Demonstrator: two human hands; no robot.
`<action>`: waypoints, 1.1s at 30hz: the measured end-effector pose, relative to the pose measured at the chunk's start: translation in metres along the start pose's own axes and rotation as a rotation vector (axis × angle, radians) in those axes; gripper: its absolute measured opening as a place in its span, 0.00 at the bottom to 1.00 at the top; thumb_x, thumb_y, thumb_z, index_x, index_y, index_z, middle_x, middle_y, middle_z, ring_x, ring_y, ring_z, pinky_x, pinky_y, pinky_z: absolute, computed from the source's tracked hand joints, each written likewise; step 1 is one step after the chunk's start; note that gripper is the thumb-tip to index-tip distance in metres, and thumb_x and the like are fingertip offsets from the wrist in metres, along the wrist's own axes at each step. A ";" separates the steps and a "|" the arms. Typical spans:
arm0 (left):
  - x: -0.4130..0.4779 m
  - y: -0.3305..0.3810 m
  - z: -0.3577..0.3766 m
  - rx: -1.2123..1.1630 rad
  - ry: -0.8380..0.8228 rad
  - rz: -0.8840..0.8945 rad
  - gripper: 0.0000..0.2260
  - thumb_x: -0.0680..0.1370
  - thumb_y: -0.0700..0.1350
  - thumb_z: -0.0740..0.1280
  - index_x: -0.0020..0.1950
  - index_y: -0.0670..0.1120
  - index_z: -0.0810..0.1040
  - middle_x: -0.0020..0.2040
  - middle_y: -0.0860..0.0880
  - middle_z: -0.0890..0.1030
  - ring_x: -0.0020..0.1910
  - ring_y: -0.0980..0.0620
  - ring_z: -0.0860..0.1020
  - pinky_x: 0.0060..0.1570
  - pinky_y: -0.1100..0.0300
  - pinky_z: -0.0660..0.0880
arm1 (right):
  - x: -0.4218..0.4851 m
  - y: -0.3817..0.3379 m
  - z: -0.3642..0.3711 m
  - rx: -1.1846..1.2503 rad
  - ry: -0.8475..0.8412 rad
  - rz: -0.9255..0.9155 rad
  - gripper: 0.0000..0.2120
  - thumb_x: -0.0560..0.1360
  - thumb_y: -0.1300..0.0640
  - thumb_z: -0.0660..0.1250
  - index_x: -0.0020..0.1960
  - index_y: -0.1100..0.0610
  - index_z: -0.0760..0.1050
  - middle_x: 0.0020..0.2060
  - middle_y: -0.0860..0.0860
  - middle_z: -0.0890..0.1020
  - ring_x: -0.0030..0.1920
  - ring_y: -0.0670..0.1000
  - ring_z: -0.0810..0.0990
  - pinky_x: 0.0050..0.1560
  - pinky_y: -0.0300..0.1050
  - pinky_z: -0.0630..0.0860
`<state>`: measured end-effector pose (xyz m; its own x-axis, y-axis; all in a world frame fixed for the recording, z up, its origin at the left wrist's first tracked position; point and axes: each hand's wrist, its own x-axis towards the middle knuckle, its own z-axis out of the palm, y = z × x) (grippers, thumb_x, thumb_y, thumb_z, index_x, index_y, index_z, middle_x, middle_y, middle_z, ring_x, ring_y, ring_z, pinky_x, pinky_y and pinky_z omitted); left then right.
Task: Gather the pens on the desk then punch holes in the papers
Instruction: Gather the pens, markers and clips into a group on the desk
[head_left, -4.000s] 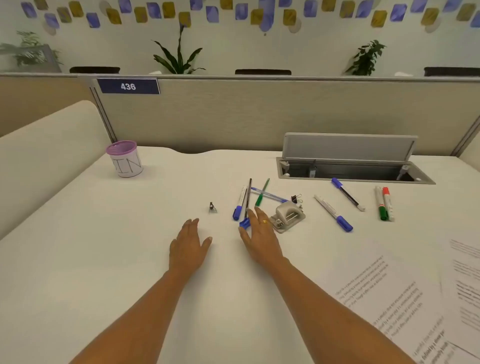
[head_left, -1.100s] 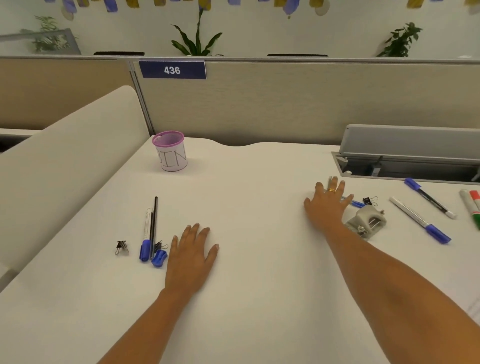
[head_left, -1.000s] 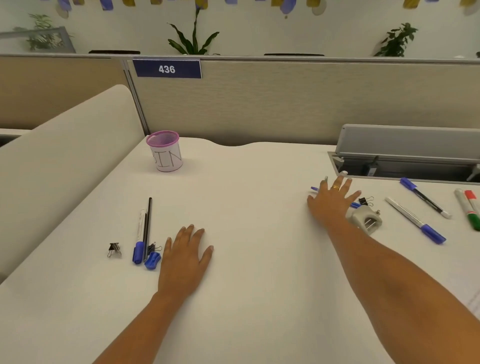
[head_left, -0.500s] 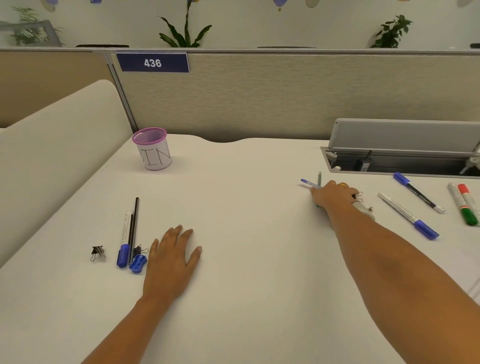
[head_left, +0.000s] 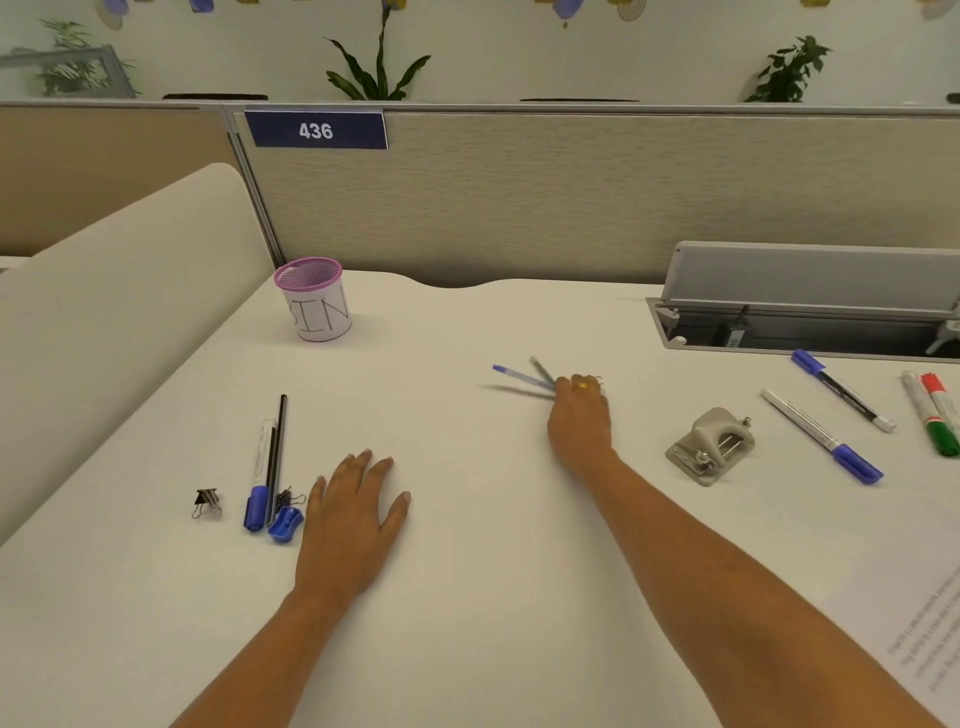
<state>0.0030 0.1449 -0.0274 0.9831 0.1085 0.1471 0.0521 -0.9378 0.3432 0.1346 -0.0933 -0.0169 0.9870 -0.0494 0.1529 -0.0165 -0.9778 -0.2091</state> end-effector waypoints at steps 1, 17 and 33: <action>0.000 0.001 0.000 0.005 -0.003 -0.001 0.22 0.79 0.54 0.56 0.72 0.51 0.64 0.75 0.51 0.61 0.75 0.52 0.56 0.74 0.51 0.50 | -0.006 -0.008 0.003 0.001 0.011 -0.026 0.17 0.77 0.66 0.49 0.63 0.63 0.67 0.62 0.59 0.72 0.67 0.58 0.65 0.65 0.51 0.63; -0.014 -0.007 -0.025 0.226 0.115 0.146 0.18 0.74 0.49 0.57 0.56 0.44 0.80 0.62 0.44 0.78 0.65 0.43 0.74 0.63 0.40 0.66 | -0.072 -0.103 -0.017 0.672 -0.076 0.076 0.17 0.78 0.48 0.56 0.60 0.54 0.75 0.60 0.50 0.78 0.60 0.52 0.75 0.52 0.44 0.72; -0.025 -0.087 -0.047 0.154 0.093 -0.038 0.27 0.75 0.52 0.44 0.66 0.46 0.73 0.70 0.48 0.70 0.73 0.48 0.62 0.71 0.46 0.58 | -0.117 -0.176 0.025 0.530 -0.230 -0.293 0.22 0.79 0.50 0.55 0.72 0.55 0.62 0.74 0.52 0.60 0.71 0.54 0.61 0.71 0.46 0.61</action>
<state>-0.0347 0.2396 -0.0170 0.9597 0.1687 0.2247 0.1228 -0.9711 0.2047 0.0259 0.0898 -0.0218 0.9488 0.3064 0.0770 0.2813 -0.7083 -0.6474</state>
